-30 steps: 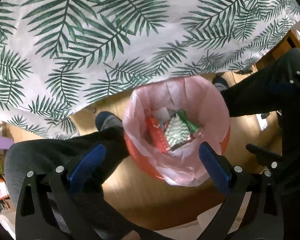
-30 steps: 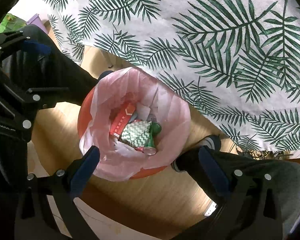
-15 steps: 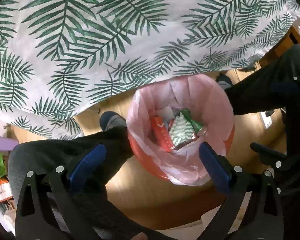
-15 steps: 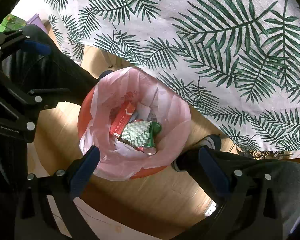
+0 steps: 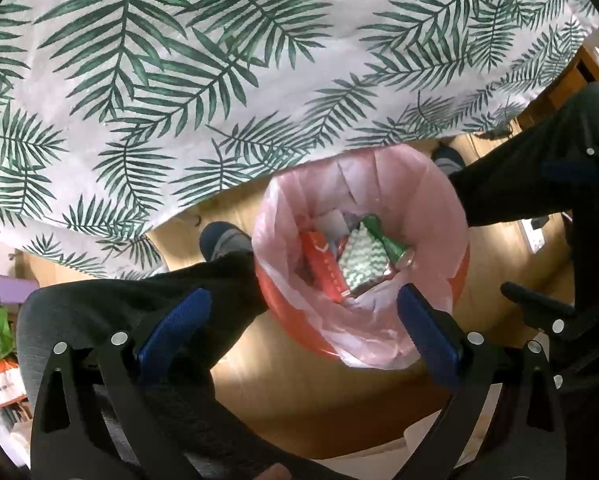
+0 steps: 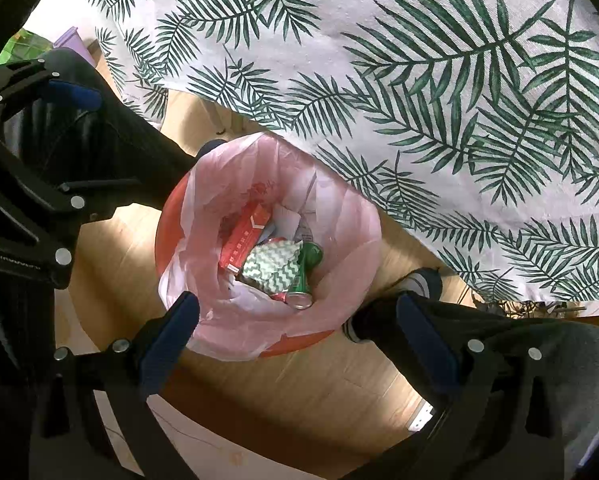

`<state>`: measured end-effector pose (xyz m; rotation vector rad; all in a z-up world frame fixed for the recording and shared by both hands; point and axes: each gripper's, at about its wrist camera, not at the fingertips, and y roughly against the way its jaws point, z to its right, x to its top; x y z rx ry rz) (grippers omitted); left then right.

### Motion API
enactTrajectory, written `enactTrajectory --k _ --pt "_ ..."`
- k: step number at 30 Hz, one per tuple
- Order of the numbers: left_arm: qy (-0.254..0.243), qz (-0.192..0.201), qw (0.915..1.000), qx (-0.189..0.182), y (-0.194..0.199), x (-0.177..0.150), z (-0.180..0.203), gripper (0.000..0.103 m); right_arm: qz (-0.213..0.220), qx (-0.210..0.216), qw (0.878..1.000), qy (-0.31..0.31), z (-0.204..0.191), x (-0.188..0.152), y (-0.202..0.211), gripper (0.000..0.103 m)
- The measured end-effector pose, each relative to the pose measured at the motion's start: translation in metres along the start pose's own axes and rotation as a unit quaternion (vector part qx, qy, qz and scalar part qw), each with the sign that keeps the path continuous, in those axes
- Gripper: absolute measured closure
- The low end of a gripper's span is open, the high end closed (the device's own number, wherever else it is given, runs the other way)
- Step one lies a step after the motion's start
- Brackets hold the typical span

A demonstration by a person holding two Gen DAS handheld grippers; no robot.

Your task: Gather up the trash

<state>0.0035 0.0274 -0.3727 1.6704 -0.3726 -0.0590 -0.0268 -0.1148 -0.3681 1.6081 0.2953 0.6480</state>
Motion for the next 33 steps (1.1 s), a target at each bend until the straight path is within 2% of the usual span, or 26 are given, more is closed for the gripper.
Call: enactTrajectory --k 13,27,30,33 --pt "-0.005 -0.002 1.0 -0.006 0.0 -0.001 0.003 0.006 0.0 0.001 1.0 -0.001 0.0 -0.001 0.0 0.005" --pt "-0.042 -0.015 0.9985 0.031 -0.005 -0.005 0.014 0.006 0.0 0.001 1.0 -0.004 0.0 -0.001 0.0 0.005" --pt "-0.039 -0.018 0.9989 0.018 -0.005 -0.003 0.013 0.006 0.0 0.001 1.0 -0.003 0.001 -0.001 0.0 0.005" --pt "-0.019 -0.015 0.9996 -0.017 -0.003 -0.003 0.006 0.006 0.001 0.001 1.0 -0.004 0.001 -0.001 0.0 0.005"
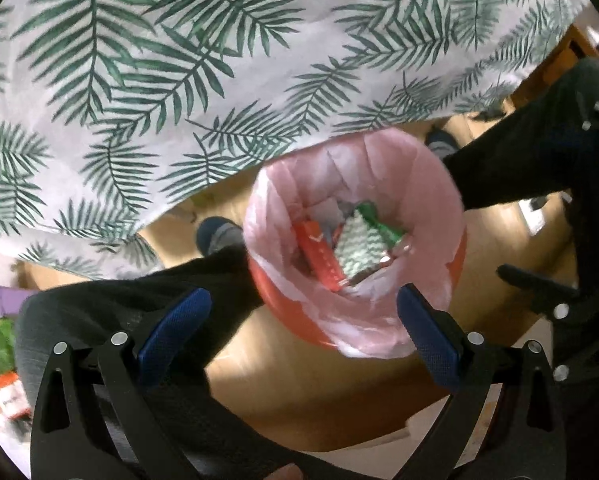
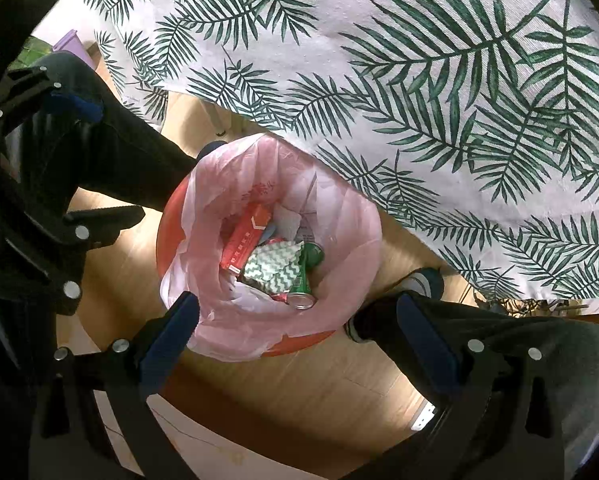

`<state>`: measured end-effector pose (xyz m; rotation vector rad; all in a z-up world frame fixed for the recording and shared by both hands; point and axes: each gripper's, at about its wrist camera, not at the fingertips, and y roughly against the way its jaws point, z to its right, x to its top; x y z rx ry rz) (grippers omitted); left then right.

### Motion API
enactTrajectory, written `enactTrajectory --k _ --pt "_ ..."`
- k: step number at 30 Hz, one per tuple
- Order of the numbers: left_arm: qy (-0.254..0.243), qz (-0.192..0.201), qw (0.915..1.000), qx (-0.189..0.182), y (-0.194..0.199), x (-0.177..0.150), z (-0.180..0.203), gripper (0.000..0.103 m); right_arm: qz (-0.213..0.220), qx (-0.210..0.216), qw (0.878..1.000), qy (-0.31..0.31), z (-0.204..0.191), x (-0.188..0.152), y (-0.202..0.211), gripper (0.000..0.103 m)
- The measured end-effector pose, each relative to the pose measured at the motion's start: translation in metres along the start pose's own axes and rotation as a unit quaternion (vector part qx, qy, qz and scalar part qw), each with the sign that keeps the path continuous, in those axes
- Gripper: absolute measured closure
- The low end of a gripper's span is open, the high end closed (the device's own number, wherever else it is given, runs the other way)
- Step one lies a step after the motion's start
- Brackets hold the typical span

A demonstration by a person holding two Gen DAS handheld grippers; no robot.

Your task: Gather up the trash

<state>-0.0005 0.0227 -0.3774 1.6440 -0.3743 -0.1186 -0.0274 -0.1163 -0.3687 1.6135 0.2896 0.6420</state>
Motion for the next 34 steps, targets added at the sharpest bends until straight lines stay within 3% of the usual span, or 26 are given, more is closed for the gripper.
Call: enactTrajectory --k 16,34 --pt "-0.004 0.01 0.9997 -0.021 0.0018 -0.0004 0.0026 0.006 -0.002 0.001 1.0 -0.001 0.0016 0.0004 -0.0016 0.005" --pt "-0.009 -0.007 0.9996 -0.026 -0.003 -0.0029 0.0053 0.006 -0.004 0.002 1.0 -0.001 0.0021 0.0007 -0.0022 0.005"
